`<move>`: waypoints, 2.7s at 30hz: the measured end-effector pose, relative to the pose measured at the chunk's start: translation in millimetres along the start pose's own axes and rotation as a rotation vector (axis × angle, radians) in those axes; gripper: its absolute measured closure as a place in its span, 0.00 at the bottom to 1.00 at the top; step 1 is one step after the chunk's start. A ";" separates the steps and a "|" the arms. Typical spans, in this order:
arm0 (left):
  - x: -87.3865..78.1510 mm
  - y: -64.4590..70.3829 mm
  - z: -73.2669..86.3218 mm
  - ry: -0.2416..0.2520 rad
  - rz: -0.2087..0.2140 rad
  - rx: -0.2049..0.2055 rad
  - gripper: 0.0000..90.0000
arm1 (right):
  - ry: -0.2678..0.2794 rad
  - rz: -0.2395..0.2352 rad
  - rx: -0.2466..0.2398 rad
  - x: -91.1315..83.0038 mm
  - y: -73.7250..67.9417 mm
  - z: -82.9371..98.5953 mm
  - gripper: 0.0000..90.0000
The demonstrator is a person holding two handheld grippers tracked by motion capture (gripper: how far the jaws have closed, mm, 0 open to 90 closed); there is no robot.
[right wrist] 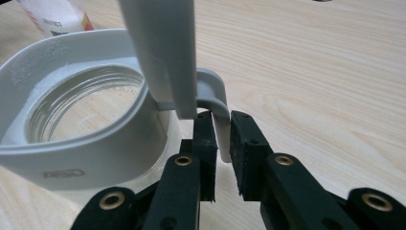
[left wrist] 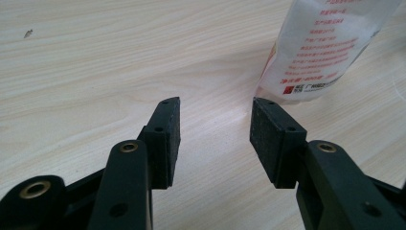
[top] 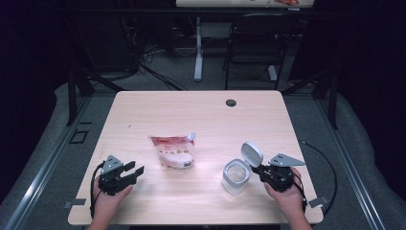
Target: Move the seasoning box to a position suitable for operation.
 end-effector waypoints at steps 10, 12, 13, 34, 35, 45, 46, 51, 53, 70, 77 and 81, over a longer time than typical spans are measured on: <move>1.3 0.8 -0.1 -0.005 0.002 0.002 0.61 | 0.029 -0.015 0.064 9.1 4.8 -7.9 0.93; 1.3 1.1 -0.2 -0.004 0.003 0.003 0.61 | 0.023 -0.016 0.067 9.6 4.9 -7.4 0.92; 1.4 1.2 -0.4 -0.004 0.005 0.003 0.61 | 0.020 -0.014 0.063 9.1 5.0 -7.3 0.91; -14.2 5.4 -27.6 0.022 0.119 -0.011 0.68 | 0.074 0.049 0.008 -23.8 1.4 -4.0 0.53; -15.5 4.9 -30.4 0.024 0.121 -0.010 0.69 | 0.076 0.042 0.008 -24.8 1.1 -4.9 0.51; -17.4 0.6 -63.9 0.040 0.134 0.016 0.62 | 0.090 0.033 -0.005 -32.0 -0.7 -9.9 0.58; -17.3 -0.1 -67.7 0.044 0.129 0.025 0.62 | 0.090 0.034 -0.001 -32.0 -0.2 -9.5 0.60; -13.8 -0.4 -83.2 0.034 0.150 0.029 0.55 | 0.077 0.059 0.013 -32.2 1.2 -8.7 0.60; -12.7 0.0 -89.3 0.042 0.140 0.043 0.55 | 0.081 0.070 0.016 -32.2 1.4 -9.4 0.60; -5.2 8.6 -115.4 0.072 0.181 0.129 0.59 | 0.069 0.059 0.061 -33.5 3.4 -5.4 0.73; -5.4 12.9 -124.5 0.107 0.194 0.137 0.68 | 0.088 0.052 0.054 -39.9 0.2 -11.3 0.73; -6.0 13.7 -124.9 0.111 0.193 0.140 0.71 | 0.109 0.047 0.028 -48.6 -8.4 -22.6 0.74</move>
Point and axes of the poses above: each handheld gripper's, and its own axes: x roughly forward along the jaws, z roughly out of its underside, y roughly to its right, the point moved 7 cm from there along x, roughly forward along the jaws, and after that the axes turned 15 degrees about x, right-handed, at the moved point
